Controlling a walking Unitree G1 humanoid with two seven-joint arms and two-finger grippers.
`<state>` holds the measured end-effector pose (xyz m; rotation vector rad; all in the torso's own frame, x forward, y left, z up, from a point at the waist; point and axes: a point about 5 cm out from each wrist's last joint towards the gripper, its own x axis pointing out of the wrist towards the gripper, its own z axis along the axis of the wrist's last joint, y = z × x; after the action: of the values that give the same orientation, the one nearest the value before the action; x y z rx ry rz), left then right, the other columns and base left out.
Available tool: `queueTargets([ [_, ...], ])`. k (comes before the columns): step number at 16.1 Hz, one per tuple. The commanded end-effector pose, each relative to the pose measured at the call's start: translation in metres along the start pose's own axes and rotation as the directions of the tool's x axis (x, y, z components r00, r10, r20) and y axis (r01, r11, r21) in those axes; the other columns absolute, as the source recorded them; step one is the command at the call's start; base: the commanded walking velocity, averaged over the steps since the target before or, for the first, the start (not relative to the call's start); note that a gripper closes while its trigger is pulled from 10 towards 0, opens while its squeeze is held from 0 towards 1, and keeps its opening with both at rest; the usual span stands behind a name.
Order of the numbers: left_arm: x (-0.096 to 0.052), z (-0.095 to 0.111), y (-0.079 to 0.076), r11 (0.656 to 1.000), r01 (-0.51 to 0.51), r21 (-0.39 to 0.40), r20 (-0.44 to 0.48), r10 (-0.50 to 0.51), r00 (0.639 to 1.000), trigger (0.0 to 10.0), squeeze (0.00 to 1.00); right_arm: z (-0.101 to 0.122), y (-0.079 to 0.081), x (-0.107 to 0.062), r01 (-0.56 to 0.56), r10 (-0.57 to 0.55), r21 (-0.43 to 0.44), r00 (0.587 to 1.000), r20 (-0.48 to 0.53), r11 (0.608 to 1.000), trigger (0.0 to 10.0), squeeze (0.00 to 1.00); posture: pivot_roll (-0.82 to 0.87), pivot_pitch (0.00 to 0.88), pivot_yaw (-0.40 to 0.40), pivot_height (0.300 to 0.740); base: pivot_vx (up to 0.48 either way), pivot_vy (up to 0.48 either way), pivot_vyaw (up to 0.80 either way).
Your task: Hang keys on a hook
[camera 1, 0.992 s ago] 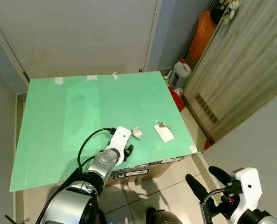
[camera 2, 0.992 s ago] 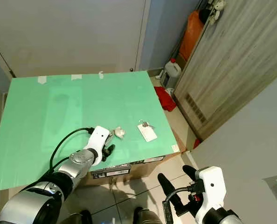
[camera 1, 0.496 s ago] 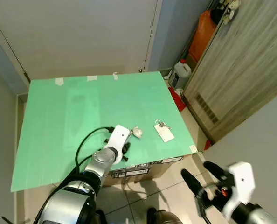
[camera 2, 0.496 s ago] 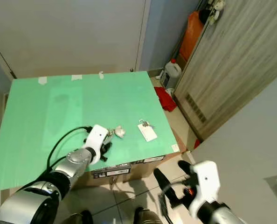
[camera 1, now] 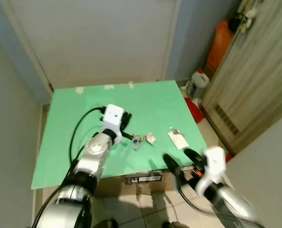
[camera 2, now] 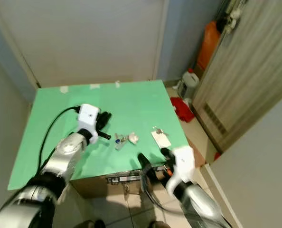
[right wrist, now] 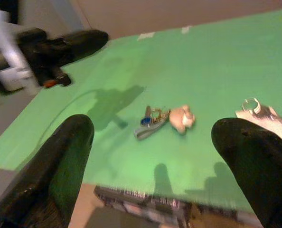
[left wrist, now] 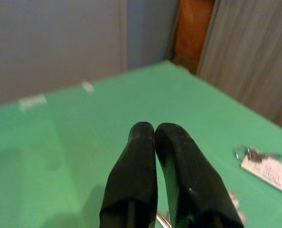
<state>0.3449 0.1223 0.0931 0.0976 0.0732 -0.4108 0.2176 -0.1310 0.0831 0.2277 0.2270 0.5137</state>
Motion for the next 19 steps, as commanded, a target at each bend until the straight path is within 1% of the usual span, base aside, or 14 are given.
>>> queueTargets([
  [1,-0.001,0.001,-0.003,1.000,0.018,0.013,0.006,-0.018,1.000,0.0,0.00,-0.002,-0.001,0.002,0.006,-0.006,-0.011,1.000,-0.005,1.000,10.0,0.00,-0.09,0.025,0.003,0.740,0.000,0.000,0.00],
  [2,-0.005,0.001,-0.001,0.996,0.001,0.091,0.014,-0.002,1.000,10.0,0.00,0.003,-0.003,0.018,0.011,-0.010,-0.054,1.000,0.023,0.998,10.0,0.00,-0.06,0.000,0.000,0.740,0.000,0.000,0.00],
  [3,-0.012,0.007,0.002,0.980,-0.044,0.192,0.064,0.032,0.997,10.0,0.00,0.005,-0.010,0.033,0.079,-0.077,-0.113,0.997,0.025,0.990,10.0,0.00,-0.05,0.000,0.005,0.740,0.000,0.000,0.00],
  [5,-0.034,0.022,0.002,0.979,-0.117,0.167,0.147,0.093,0.985,10.0,0.00,0.019,-0.020,0.047,0.149,-0.133,-0.112,0.981,0.139,0.982,10.0,0.00,-0.01,0.000,0.007,0.740,0.000,0.000,0.00],
  [7,-0.068,0.024,0.007,0.965,-0.206,0.160,0.190,0.175,0.966,10.0,0.00,0.029,-0.034,0.054,0.279,-0.243,-0.119,0.937,0.250,0.953,10.0,0.00,0.04,0.000,-0.011,0.740,0.000,0.000,0.00],
  [8,-0.084,0.021,0.009,0.952,-0.243,0.186,0.211,0.203,0.956,10.0,0.00,0.028,-0.035,0.057,0.288,-0.247,-0.126,0.930,0.271,0.949,10.0,0.00,0.05,0.000,-0.016,0.740,0.000,0.000,0.00],
  [9,-0.092,0.018,0.011,0.942,-0.272,0.196,0.221,0.228,0.948,10.0,0.00,0.026,-0.035,0.060,0.287,-0.245,-0.128,0.931,0.271,0.949,10.0,0.00,0.06,0.000,-0.023,0.740,0.000,0.000,0.00],
  [10,-0.107,0.021,0.024,0.900,-0.394,0.189,0.269,0.338,0.902,10.0,0.00,0.024,-0.037,0.061,0.304,-0.266,-0.098,0.922,0.281,0.948,10.0,0.00,0.08,0.000,-0.036,0.740,0.000,0.000,0.00],
  [11,-0.113,0.024,0.034,0.865,-0.480,0.146,0.284,0.428,0.858,10.0,0.00,0.024,-0.038,0.064,0.304,-0.269,-0.082,0.918,0.292,0.949,10.0,0.00,0.08,0.000,-0.039,0.740,0.000,0.000,0.00],
  [12,-0.112,0.025,0.035,0.864,-0.486,0.133,0.270,0.440,0.857,10.0,0.00,0.024,-0.039,0.065,0.305,-0.269,-0.082,0.917,0.293,0.949,10.0,0.00,0.08,0.000,-0.039,0.740,0.000,0.000,0.00],
  [13,-0.106,0.024,0.031,0.883,-0.453,0.122,0.232,0.418,0.878,10.0,0.00,0.024,-0.039,0.070,0.296,-0.264,-0.076,0.920,0.289,0.952,10.0,0.00,0.07,0.000,-0.040,0.740,0.000,0.000,0.00],
  [14,-0.099,0.023,0.022,0.911,-0.405,0.078,0.190,0.385,0.903,10.0,0.00,0.023,-0.039,0.073,0.291,-0.261,-0.072,0.924,0.279,0.954,10.0,0.00,0.07,0.000,-0.040,0.740,0.000,0.000,0.00],
  [16,-0.094,0.024,0.014,0.931,-0.363,0.040,0.180,0.350,0.919,10.0,0.00,0.015,-0.036,0.075,0.256,-0.231,-0.071,0.941,0.249,0.964,10.0,0.00,0.06,0.000,-0.035,0.740,0.000,0.000,0.00],
  [19,-0.091,0.023,0.014,0.933,-0.356,0.051,0.156,0.345,0.926,10.0,0.00,0.010,-0.034,0.074,0.237,-0.216,-0.065,0.947,0.236,0.969,10.0,0.00,0.05,0.000,-0.023,0.740,0.081,-0.110,0.00],
])
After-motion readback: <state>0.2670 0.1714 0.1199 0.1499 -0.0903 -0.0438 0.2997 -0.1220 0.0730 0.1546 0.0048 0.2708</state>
